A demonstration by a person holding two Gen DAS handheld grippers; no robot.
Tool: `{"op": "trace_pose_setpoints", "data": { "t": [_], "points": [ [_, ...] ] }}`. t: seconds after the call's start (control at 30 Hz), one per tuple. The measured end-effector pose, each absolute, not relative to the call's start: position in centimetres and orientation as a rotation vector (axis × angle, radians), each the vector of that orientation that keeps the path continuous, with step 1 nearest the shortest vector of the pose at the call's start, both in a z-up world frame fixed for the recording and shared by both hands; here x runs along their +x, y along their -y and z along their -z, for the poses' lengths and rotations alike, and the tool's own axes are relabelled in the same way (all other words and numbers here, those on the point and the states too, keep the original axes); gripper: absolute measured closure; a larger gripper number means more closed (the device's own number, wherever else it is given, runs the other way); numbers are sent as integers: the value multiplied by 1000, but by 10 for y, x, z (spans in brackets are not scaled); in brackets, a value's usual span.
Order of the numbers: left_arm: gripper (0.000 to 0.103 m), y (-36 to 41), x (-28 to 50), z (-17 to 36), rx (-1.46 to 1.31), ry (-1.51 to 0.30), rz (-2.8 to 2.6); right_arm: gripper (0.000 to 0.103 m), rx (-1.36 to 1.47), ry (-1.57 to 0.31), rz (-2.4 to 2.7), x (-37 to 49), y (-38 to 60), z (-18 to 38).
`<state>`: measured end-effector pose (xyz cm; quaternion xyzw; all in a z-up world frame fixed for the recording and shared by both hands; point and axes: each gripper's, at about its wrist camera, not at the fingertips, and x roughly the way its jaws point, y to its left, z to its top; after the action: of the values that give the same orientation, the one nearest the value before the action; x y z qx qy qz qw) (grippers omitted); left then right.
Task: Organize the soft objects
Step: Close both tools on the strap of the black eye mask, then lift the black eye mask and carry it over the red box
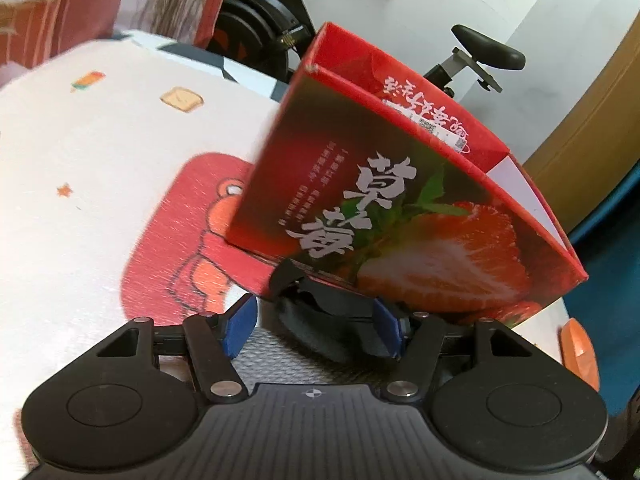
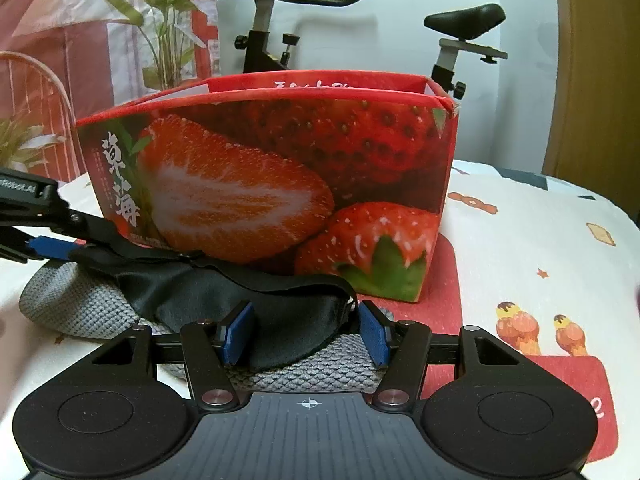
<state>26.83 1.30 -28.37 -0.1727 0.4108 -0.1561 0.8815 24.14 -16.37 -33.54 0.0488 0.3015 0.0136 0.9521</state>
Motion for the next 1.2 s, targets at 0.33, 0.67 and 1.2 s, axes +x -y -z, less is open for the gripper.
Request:
{"op": "trace_pose_setpoints", "data": {
  "t": [0.33,0.67,1.2],
  "points": [
    [81,-19,272,300,-440,-886,329,49,106,-613,-37,243,166,337],
    [83,-20,264,308,-406,-845,357,44,230,-660,-99,252,189,333],
    [84,-22,260,300,-391,-860,354,92,328,-648,-38,251,202,320]
  ]
}}
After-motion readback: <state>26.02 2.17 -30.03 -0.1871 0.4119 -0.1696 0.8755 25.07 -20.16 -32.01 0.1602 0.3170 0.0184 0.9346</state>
